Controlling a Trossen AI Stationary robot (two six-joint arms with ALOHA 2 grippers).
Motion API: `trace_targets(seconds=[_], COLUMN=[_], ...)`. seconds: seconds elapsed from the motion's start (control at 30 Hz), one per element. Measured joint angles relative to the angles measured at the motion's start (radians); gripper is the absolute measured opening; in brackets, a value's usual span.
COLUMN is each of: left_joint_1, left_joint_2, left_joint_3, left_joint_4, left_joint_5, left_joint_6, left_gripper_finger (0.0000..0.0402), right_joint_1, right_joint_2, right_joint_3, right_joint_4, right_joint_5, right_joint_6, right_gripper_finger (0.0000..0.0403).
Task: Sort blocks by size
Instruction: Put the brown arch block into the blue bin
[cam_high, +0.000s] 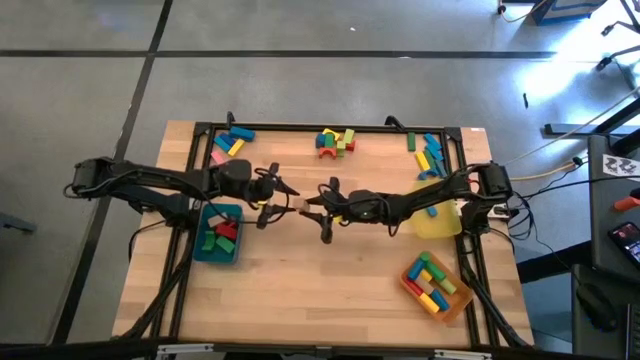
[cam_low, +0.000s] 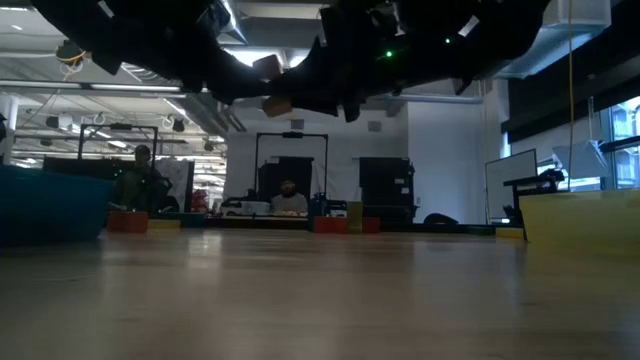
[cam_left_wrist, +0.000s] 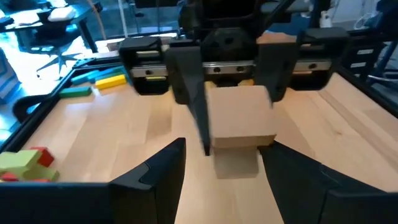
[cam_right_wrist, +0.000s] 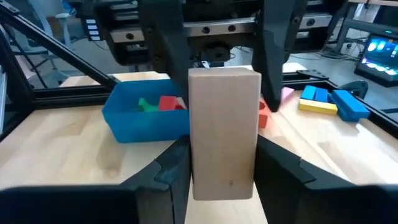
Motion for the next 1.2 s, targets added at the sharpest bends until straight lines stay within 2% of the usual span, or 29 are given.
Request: trace_targets(seconds=[0.43, 0.97, 1.2], left_joint_1=[-0.032, -0.033, -0.059], left_joint_2=[-0.001, -0.001, 0.051], left_joint_3=[0.0, 0.0, 0.0], left_joint_4=[0.034, 0.078, 0.147], left_joint_5=[0.003, 0.003, -0.003], left_joint_6=[0.023, -0.02, -0.026], left_gripper_finger=[0.0196, 0.0196, 0.0196], right_joint_1=[0.0, 0.0, 0.001], right_joint_2=[0.0, 0.0, 0.0], right_joint_3=[0.015, 0.015, 0.015], right_joint_4=[-0.01, 0.001, 0.004], right_joint_5=[0.008, 0.0, -0.008], right_joint_6=[-0.001, 0.007, 0.007], right_gripper_finger=[0.0145, 0.0145, 0.0145])
